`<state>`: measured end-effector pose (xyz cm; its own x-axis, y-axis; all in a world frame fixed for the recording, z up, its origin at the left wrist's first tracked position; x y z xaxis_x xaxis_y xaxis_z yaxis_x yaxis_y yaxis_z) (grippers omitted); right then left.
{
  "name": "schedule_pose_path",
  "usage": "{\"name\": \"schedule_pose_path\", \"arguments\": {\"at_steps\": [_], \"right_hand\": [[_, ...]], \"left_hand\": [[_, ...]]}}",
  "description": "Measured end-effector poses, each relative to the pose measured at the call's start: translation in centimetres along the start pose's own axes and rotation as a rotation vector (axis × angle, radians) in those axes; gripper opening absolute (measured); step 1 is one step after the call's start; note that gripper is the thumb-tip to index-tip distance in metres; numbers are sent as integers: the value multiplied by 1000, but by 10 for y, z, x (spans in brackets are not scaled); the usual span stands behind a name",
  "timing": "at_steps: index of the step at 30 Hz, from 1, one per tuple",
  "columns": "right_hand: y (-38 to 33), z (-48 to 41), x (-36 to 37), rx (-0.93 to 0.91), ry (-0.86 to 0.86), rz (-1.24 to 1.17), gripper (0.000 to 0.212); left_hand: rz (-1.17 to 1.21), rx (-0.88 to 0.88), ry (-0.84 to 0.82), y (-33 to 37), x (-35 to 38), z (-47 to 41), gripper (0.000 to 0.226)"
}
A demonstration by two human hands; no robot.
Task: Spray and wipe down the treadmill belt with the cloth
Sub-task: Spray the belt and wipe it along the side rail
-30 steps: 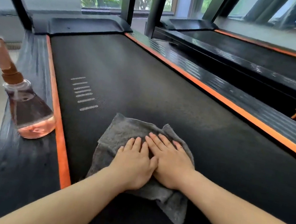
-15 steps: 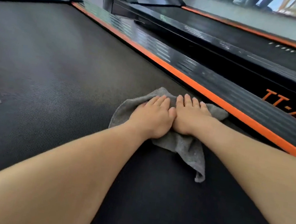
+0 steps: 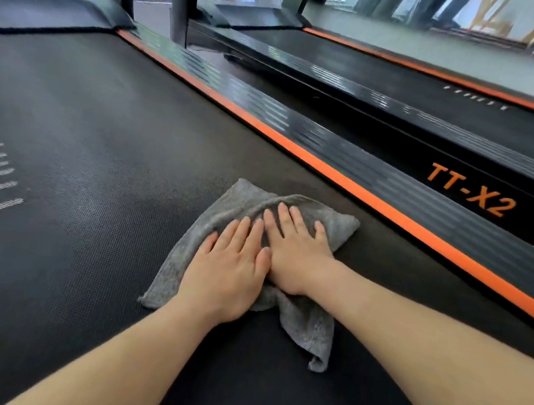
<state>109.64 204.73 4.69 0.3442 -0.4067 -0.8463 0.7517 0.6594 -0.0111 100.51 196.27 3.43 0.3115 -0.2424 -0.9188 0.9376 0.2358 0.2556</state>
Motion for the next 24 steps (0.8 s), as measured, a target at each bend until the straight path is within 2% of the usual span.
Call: {"name": "schedule_pose_path", "arguments": {"at_steps": [10, 13, 15, 17, 19, 22, 24], "right_hand": [[-29, 124, 65, -65, -120, -17, 78], [-19, 149, 50, -123, -175, -88, 82], [-17, 172, 37, -150, -213, -178, 65], [-10, 186, 30, -118, -140, -254, 39], [-7, 195, 33, -49, -55, -422, 26], [-9, 198, 41, 51, -104, -556, 35], [-18, 198, 41, 117, -89, -480, 48]], "left_hand": [[-39, 90, -171, 23, 39, 133, 60], [-176, 112, -129, 27, 53, 161, 77], [-227, 159, -130, 28, 58, 184, 87], [-207, 206, -171, 26, 58, 191, 74], [-92, 283, -199, 20, 48, 194, 60], [354, 273, -151, 10, 30, 192, 52], [528, 216, -89, 5, 26, 200, 47]]}}
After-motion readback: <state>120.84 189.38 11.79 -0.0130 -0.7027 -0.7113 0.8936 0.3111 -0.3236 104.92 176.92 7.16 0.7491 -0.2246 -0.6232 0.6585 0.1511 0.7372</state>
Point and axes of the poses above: each hand's wrist, its own z-axis away from the middle knuckle, its own x-axis out of the palm, y = z × x, the point moved 3 cm from there along -z, towards the middle knuckle, and after that the axes turned 15 degrees about -y, right-handed, at the moved point
